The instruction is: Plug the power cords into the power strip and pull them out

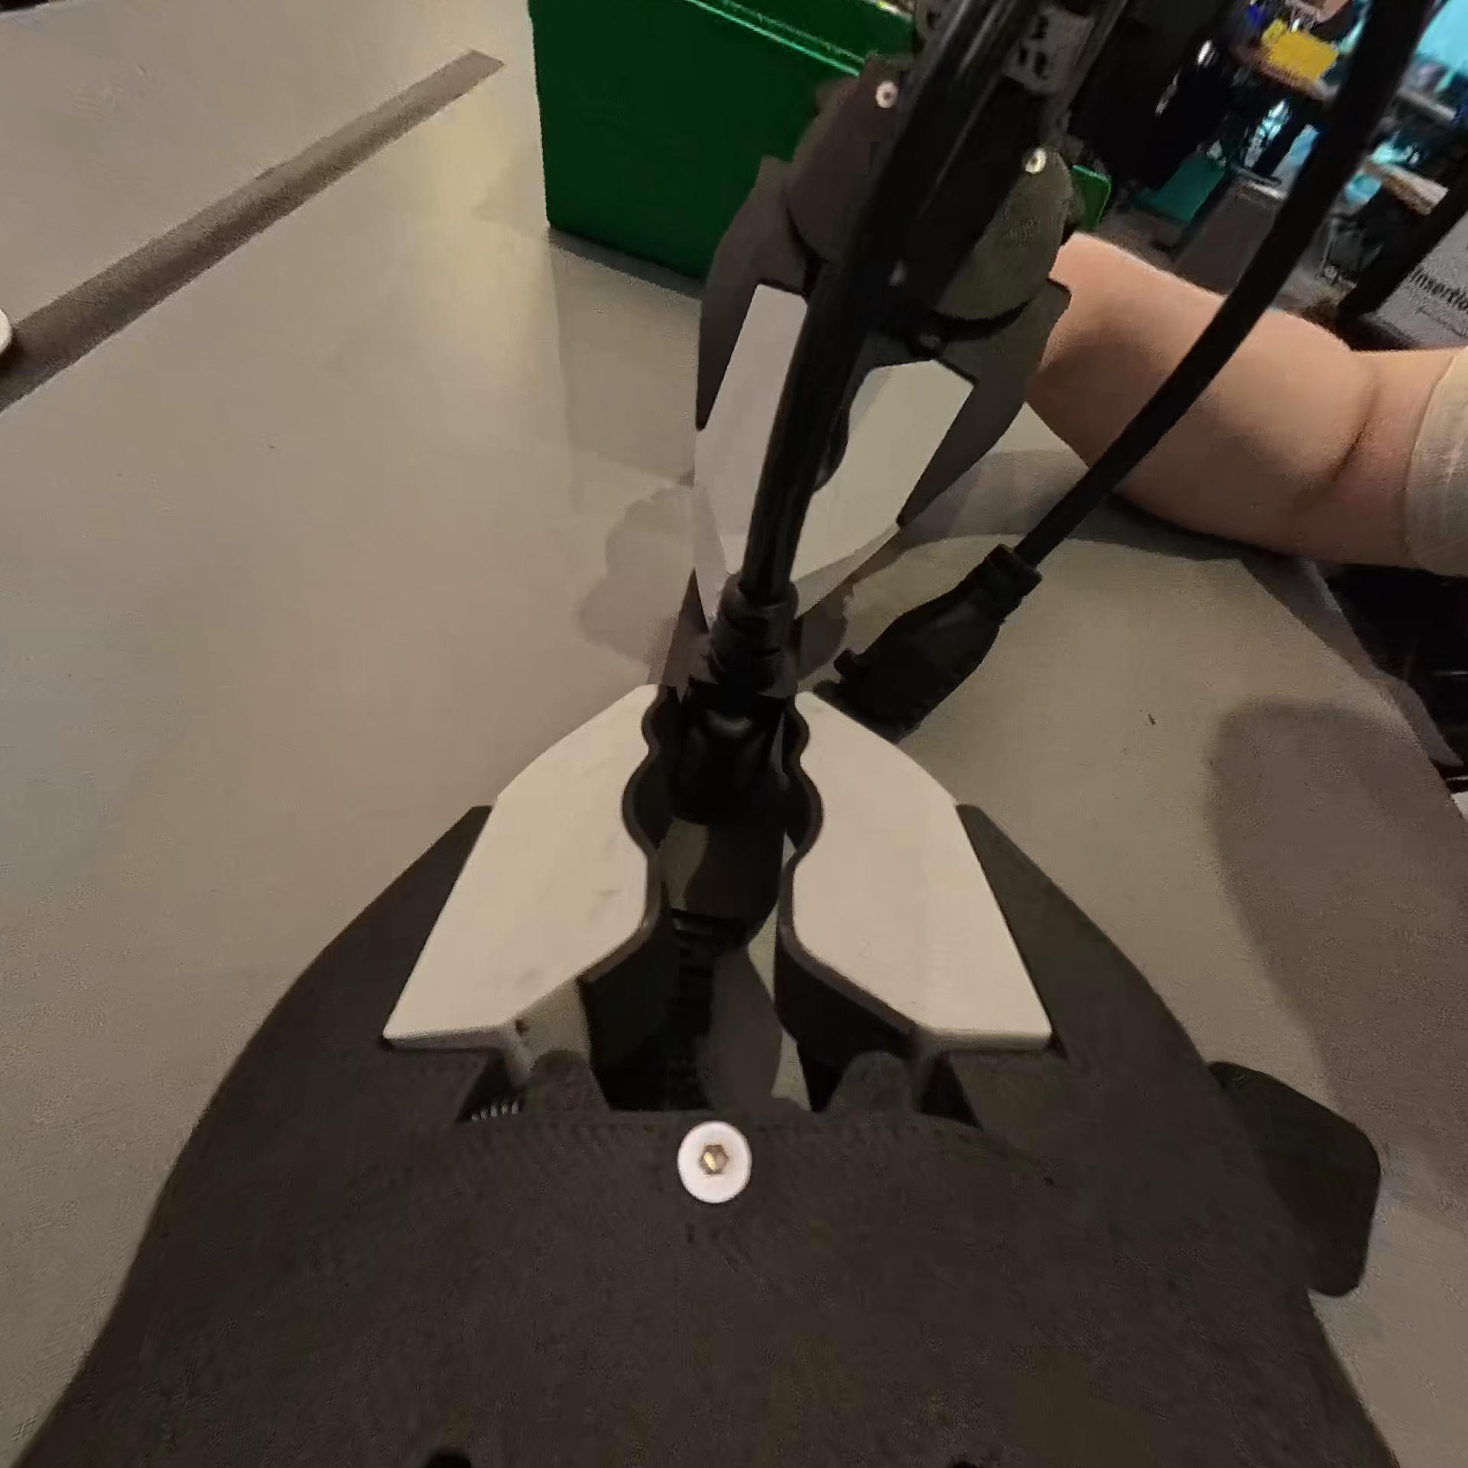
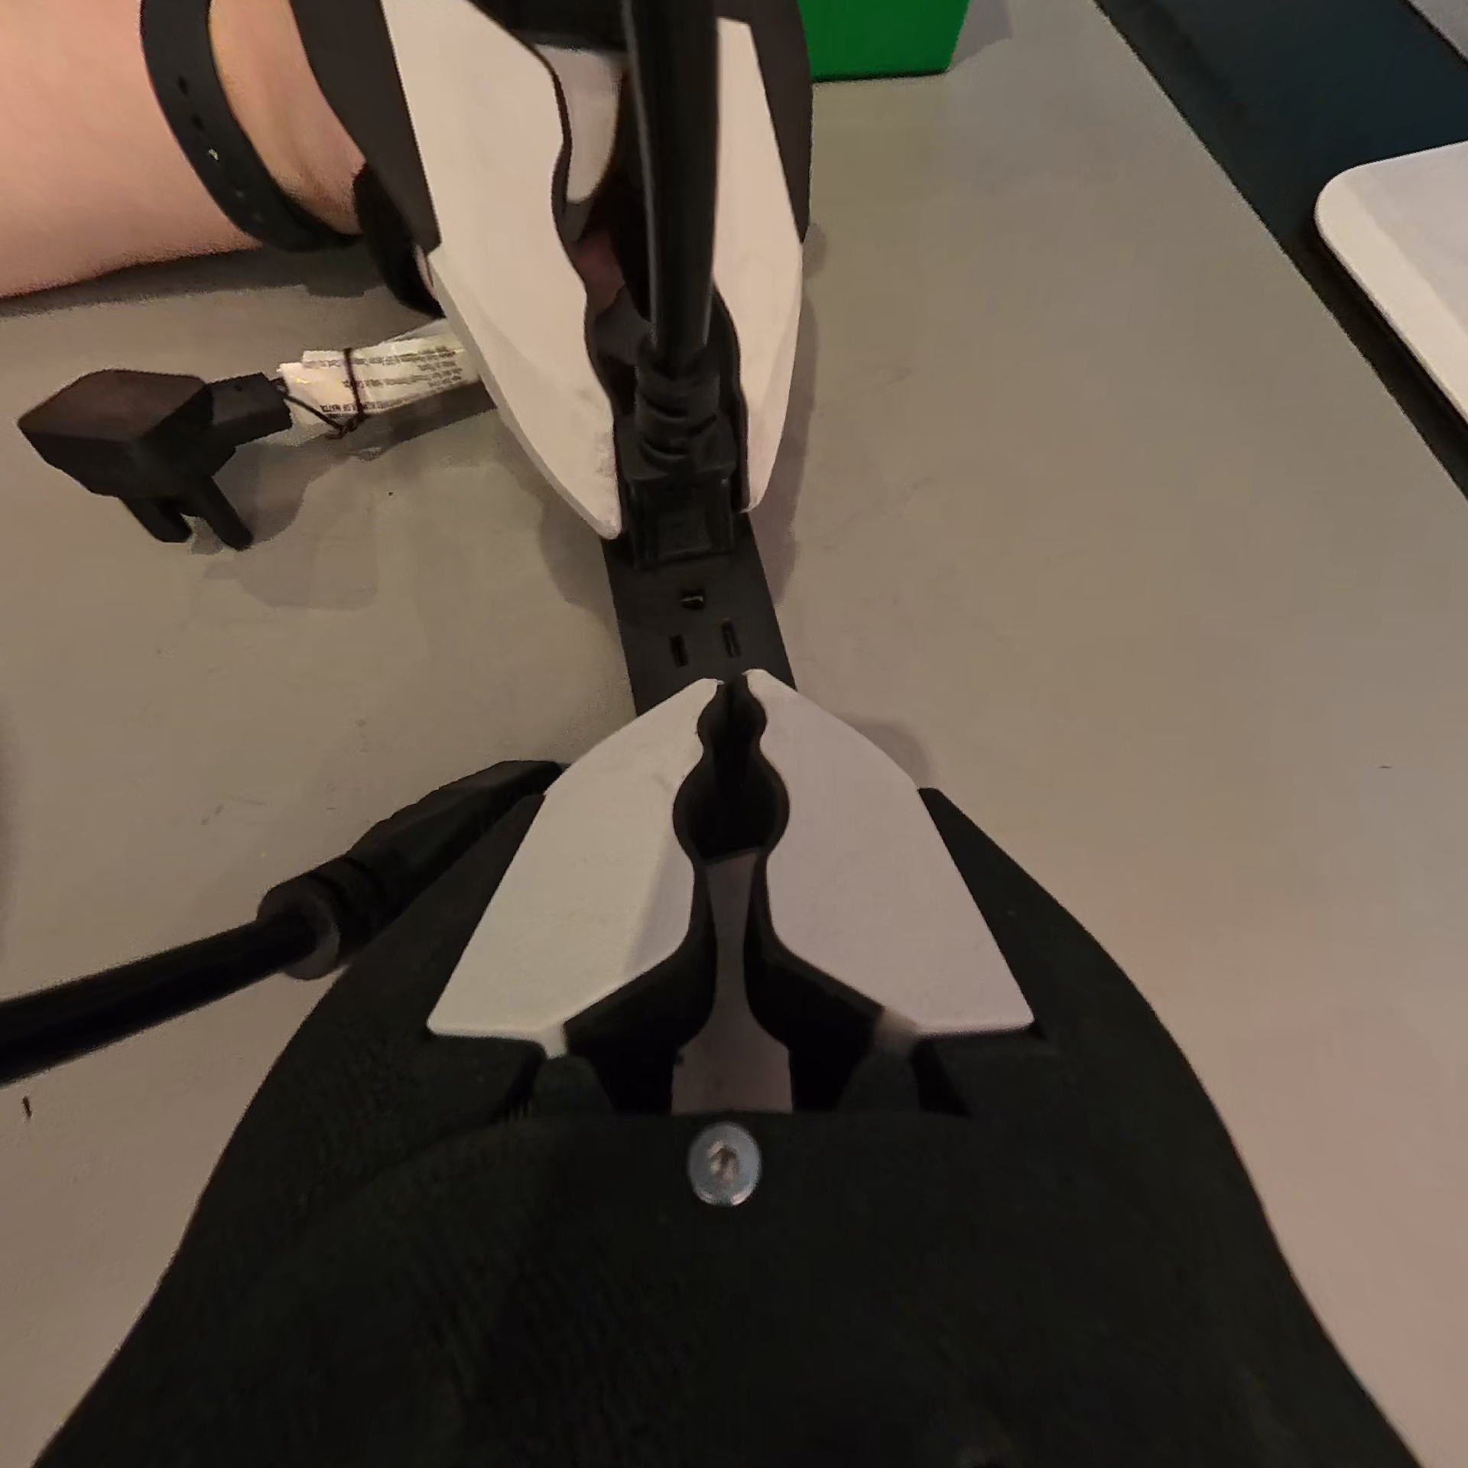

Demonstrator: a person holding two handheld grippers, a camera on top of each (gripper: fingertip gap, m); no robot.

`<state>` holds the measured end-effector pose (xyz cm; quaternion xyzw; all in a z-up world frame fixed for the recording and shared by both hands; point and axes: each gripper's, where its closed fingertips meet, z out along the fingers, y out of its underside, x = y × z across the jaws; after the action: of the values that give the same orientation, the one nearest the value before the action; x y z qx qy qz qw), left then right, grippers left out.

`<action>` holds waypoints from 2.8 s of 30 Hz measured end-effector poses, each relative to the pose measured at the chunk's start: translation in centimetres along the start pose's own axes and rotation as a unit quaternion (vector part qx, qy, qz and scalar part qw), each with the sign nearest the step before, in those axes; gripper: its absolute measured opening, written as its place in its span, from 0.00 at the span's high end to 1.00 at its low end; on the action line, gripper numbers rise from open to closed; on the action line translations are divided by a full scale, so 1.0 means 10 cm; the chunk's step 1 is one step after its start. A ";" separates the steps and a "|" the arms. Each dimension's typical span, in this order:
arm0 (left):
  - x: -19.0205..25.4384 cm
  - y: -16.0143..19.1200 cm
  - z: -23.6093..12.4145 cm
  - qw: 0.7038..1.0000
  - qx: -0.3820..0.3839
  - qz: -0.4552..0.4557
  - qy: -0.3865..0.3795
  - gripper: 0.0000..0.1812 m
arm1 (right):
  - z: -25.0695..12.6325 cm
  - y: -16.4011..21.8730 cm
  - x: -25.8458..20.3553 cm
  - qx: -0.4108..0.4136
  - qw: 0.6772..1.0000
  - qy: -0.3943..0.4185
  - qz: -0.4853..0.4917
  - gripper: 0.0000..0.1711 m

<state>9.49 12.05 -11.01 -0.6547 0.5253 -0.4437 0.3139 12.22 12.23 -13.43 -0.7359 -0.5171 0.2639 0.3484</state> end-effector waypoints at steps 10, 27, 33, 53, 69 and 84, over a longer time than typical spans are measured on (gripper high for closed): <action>-0.02 -0.03 0.07 1.000 0.004 0.001 -0.021 0.88 | -0.03 0.04 0.03 0.002 1.000 -0.001 0.007 0.96; 0.02 -0.02 0.08 0.998 -0.006 0.055 -0.036 0.87 | 0.01 0.05 -0.03 -0.001 1.000 -0.007 -0.009 0.95; -0.01 -0.06 0.10 0.998 -0.012 0.041 -0.048 0.88 | 0.01 0.03 -0.02 -0.002 1.000 0.004 -0.007 0.95; -0.04 -0.04 0.07 0.999 -0.020 0.025 -0.033 0.88 | 0.04 0.02 -0.03 -0.013 1.000 0.000 0.000 0.94; -0.05 -0.08 0.06 0.999 -0.022 0.021 -0.035 0.88 | 0.05 0.02 -0.03 -0.009 1.000 -0.002 0.004 0.94; -0.04 -0.06 0.01 1.000 -0.018 0.007 -0.015 0.88 | 0.07 0.00 -0.06 0.002 1.000 -0.015 0.009 0.94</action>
<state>9.78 12.64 -10.59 -0.6630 0.5332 -0.4221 0.3131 11.50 11.82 -13.86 -0.7361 -0.5148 0.2789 0.3396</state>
